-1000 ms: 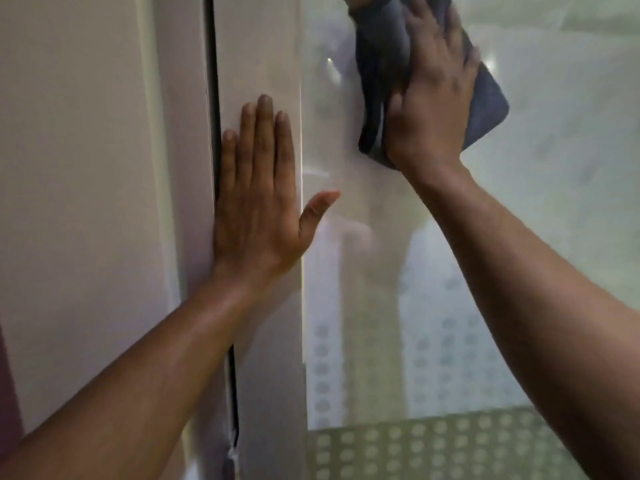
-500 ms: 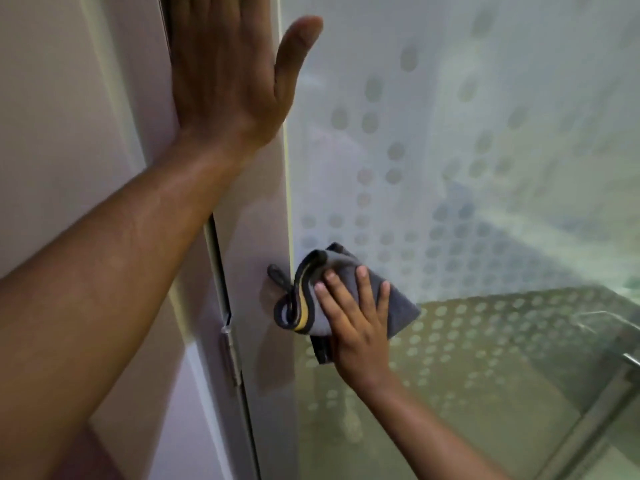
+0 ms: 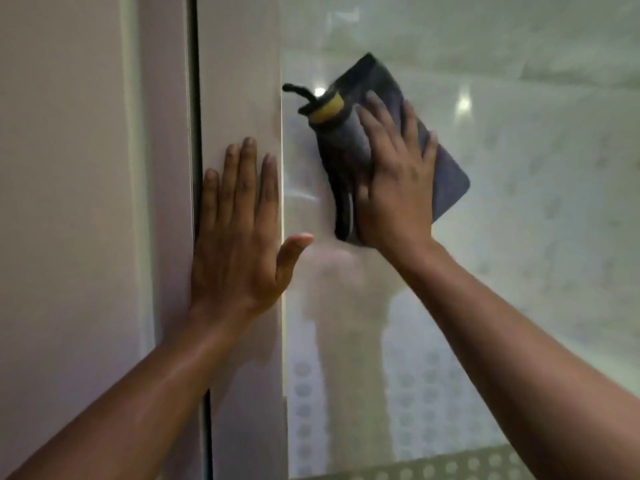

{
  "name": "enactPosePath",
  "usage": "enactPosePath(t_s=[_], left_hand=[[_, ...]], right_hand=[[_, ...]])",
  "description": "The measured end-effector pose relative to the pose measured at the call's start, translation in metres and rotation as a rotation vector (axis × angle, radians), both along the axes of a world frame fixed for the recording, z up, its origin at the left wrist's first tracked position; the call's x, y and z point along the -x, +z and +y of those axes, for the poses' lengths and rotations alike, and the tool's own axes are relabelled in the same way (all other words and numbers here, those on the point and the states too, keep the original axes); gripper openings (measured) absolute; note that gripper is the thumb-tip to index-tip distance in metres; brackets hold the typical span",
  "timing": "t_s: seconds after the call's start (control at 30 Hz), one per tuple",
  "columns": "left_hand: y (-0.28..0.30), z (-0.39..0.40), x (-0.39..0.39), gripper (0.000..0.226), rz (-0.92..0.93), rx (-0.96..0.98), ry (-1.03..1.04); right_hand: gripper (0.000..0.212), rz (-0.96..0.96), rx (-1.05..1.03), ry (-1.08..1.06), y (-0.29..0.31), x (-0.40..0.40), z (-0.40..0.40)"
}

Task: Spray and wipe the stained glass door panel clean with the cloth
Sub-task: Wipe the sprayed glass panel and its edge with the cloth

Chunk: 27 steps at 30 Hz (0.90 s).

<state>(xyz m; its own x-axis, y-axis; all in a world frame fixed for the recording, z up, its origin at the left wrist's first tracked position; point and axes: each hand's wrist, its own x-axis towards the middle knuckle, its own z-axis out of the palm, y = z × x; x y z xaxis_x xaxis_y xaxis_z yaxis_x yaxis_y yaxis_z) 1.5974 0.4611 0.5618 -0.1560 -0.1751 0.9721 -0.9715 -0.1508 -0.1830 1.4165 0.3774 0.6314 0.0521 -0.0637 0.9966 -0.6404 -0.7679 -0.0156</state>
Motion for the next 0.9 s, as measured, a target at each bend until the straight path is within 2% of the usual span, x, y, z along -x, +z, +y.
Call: enactPosePath(t_s=[0.13,0.2,0.27,0.37,0.53,0.77,0.83,0.9], left_hand=[[0.003,0.001,0.000,0.105,0.006,-0.009,-0.014],[0.003,0.000,-0.002,0.105,0.004,-0.010,-0.020],[0.003,-0.001,-0.002,0.107,0.004,-0.008,-0.035],[0.003,-0.001,-0.001,0.111,-0.006,0.013,-0.080],[0.001,0.000,-0.003,0.115,-0.064,0.049,-0.148],[-0.013,0.001,-0.004,0.111,-0.240,-0.071,-0.168],[-0.026,0.002,0.000,0.108,-0.257,-0.128,-0.194],[-0.041,0.005,0.006,0.104,-0.267,-0.186,-0.227]], right_hand=[[0.062,0.032,0.031,-0.032,0.094,0.003,0.000],[0.063,0.045,0.065,-0.046,0.101,0.005,-0.002],[0.059,0.058,0.095,-0.059,0.083,0.002,-0.008],[0.055,0.096,0.110,-0.072,0.018,-0.004,-0.013],[0.059,0.157,0.105,-0.005,-0.124,-0.007,-0.005],[0.058,0.338,-0.066,0.061,-0.326,0.015,0.005],[0.057,0.375,-0.129,0.043,-0.367,0.024,0.008],[0.068,0.407,-0.200,0.026,-0.391,0.029,0.015]])
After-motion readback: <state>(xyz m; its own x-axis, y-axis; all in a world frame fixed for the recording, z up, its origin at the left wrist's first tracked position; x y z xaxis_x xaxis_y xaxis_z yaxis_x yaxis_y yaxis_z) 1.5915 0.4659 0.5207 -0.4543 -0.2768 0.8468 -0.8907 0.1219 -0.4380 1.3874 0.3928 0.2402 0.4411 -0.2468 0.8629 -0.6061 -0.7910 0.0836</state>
